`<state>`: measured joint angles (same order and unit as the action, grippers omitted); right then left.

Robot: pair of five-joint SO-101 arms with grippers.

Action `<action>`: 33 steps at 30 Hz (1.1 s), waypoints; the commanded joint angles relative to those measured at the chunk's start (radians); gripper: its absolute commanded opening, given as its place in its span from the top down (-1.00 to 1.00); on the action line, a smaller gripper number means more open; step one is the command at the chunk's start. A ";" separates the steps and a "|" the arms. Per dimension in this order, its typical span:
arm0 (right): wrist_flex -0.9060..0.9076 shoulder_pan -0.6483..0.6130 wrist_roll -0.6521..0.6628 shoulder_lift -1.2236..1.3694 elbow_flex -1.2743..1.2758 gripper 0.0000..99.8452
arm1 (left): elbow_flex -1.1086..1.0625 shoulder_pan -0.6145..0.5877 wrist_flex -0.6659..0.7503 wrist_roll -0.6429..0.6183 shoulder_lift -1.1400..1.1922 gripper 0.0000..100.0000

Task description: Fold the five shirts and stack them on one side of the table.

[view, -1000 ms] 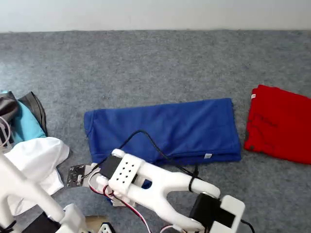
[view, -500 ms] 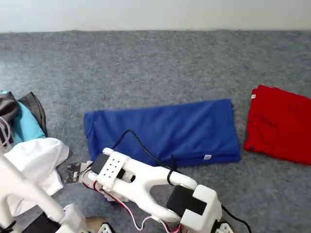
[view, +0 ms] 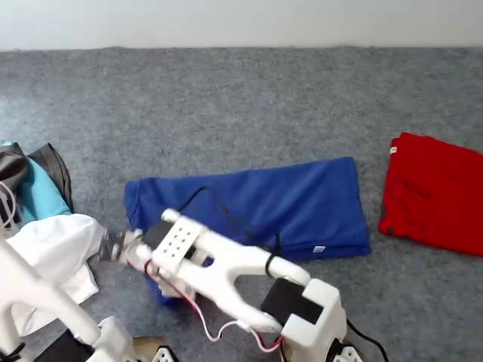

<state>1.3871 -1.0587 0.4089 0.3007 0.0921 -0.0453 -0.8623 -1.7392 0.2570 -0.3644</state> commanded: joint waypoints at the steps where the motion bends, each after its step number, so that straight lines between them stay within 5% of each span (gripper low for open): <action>1: 0.039 0.068 0.002 -0.065 -0.115 0.98 | 0.002 0.000 -0.012 0.002 -0.023 0.67; 12: 0.036 0.163 0.003 0.028 -0.324 0.95 | 0.002 0.000 -0.012 0.002 -0.023 0.67; 20: 0.147 0.222 0.002 0.205 -0.535 0.47 | 0.002 0.000 -0.012 0.002 -0.023 0.67; 33: 0.202 0.325 -0.003 0.401 -0.815 0.56 | 0.002 0.000 -0.014 0.000 -0.029 0.67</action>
<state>1.5558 -0.7503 0.4089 0.7089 -0.6460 -0.0453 -0.8623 -1.7392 0.2570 -0.3644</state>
